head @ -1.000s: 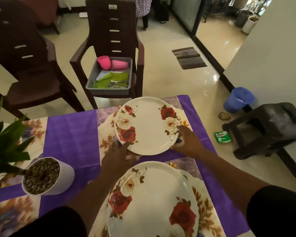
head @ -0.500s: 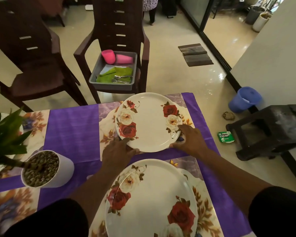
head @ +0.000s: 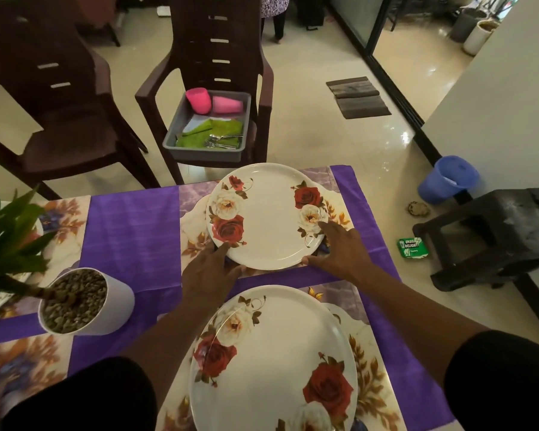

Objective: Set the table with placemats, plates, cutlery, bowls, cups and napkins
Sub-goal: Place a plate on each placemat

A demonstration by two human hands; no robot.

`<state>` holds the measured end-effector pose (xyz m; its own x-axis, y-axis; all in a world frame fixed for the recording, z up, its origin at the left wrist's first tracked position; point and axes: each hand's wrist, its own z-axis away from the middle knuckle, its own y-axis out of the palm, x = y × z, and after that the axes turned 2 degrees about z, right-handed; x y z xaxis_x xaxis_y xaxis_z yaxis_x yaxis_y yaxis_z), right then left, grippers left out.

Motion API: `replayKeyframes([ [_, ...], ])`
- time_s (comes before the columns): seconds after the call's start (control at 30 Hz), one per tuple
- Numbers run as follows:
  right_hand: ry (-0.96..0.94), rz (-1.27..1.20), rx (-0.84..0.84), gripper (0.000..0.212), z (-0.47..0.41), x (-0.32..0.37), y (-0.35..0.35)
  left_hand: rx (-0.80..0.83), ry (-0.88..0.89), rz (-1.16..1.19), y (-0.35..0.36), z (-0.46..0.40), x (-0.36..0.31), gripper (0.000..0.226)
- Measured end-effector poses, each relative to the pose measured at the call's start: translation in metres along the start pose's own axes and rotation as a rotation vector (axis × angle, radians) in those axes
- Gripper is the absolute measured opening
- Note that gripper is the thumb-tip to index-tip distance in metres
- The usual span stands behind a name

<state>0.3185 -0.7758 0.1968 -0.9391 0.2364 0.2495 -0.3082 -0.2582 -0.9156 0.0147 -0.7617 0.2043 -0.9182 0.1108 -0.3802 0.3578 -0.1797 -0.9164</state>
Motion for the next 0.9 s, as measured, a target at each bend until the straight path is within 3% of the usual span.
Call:
replayKeyframes([
  [0.23, 0.047, 0.056, 0.036, 0.106, 0.001, 0.0, 0.002, 0.019, 0.018, 0.019, 0.007, -0.006, 0.006, 0.065],
  [0.43, 0.047, 0.057, 0.061, 0.115, -0.005, 0.0, -0.005, 0.133, 0.008, 0.123, 0.002, -0.016, 0.003, 0.084],
  [0.53, 0.086, 0.112, 0.011, 0.12, 0.003, 0.012, -0.006, 0.175, 0.046, 0.23, -0.008, -0.012, 0.0, 0.089],
  [0.6, 0.055, 0.158, -0.065, 0.109, 0.013, 0.028, -0.008, 0.168, 0.07, 0.262, -0.018, -0.001, 0.0, 0.084],
  [0.77, -0.216, 0.084, -0.288, 0.068, 0.066, 0.089, -0.002, 0.092, 0.148, 0.262, -0.046, 0.069, 0.022, 0.063],
  [0.9, -0.664, -0.162, -0.338, 0.042, 0.121, 0.159, 0.029, 0.056, 0.151, 0.272, -0.07, 0.155, 0.085, 0.051],
])
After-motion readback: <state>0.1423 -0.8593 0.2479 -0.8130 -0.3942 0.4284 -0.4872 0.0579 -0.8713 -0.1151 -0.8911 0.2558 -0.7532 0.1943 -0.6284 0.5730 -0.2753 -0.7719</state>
